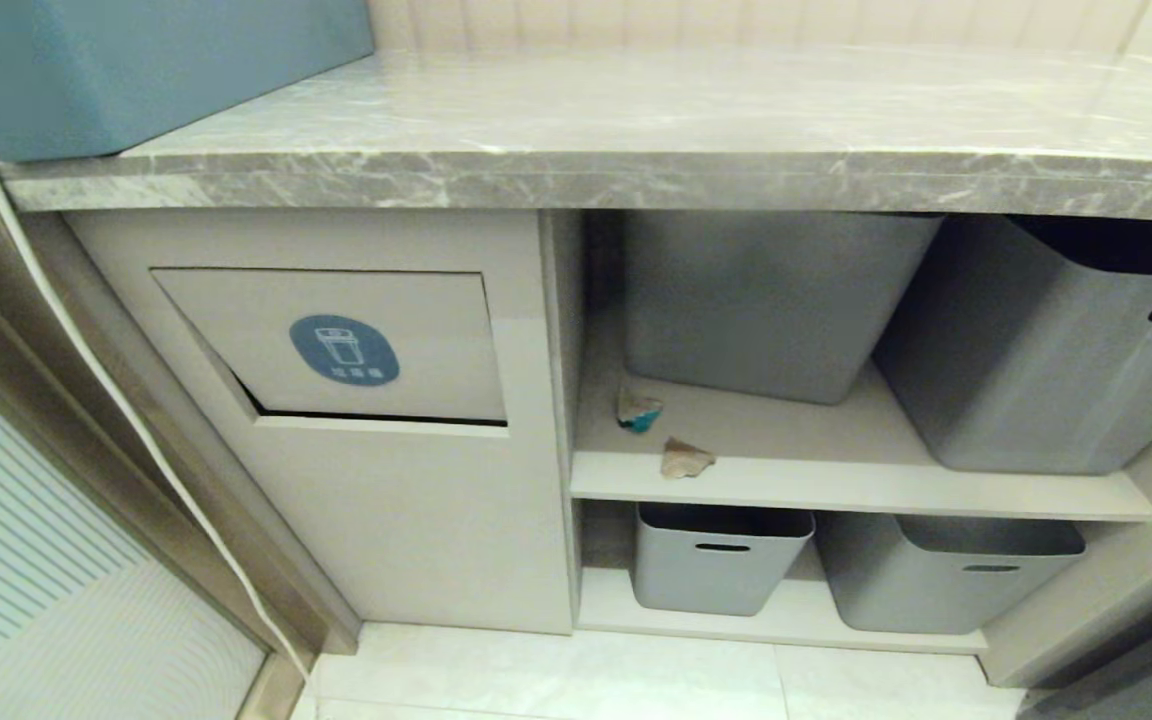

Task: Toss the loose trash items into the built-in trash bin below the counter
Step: Pick up the garbage

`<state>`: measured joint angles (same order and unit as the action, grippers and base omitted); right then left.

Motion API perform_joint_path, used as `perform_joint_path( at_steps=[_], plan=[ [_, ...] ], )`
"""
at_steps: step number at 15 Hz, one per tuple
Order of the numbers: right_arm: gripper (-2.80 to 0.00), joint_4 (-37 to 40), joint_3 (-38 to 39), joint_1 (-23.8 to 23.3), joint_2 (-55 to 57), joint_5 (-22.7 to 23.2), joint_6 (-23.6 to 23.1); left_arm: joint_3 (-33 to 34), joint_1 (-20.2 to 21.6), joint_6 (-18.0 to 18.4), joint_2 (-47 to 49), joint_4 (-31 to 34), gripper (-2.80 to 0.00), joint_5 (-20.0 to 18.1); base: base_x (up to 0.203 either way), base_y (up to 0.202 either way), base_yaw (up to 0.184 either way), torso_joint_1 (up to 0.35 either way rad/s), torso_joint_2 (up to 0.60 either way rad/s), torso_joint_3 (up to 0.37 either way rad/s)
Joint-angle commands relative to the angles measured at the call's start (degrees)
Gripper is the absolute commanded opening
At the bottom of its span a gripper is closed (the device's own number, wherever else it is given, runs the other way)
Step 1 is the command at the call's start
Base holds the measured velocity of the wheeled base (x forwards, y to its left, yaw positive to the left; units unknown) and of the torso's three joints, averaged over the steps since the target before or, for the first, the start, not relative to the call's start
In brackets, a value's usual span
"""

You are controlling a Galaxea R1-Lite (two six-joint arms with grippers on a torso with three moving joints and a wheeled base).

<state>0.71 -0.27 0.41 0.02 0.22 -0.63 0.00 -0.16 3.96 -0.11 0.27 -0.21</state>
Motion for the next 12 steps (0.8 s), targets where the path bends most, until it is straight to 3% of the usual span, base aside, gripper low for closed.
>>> perform_joint_path(
  at_steps=[1, 12],
  plan=[
    [-2.80, 0.00, 0.00, 0.02, -0.11, 0.04, 0.01, 0.00, -0.02, 0.07, 0.11, 0.00, -2.80, 0.03, 0.000, -0.197, 0.001, 0.001, 0.00, 0.004],
    [-2.80, 0.00, 0.00, 0.02, -0.04, 0.04, 0.02, 0.00, -0.02, -0.62, 0.07, 0.08, -2.80, 0.21, 0.000, -0.196, 0.002, 0.002, 0.00, 0.002]
  ],
)
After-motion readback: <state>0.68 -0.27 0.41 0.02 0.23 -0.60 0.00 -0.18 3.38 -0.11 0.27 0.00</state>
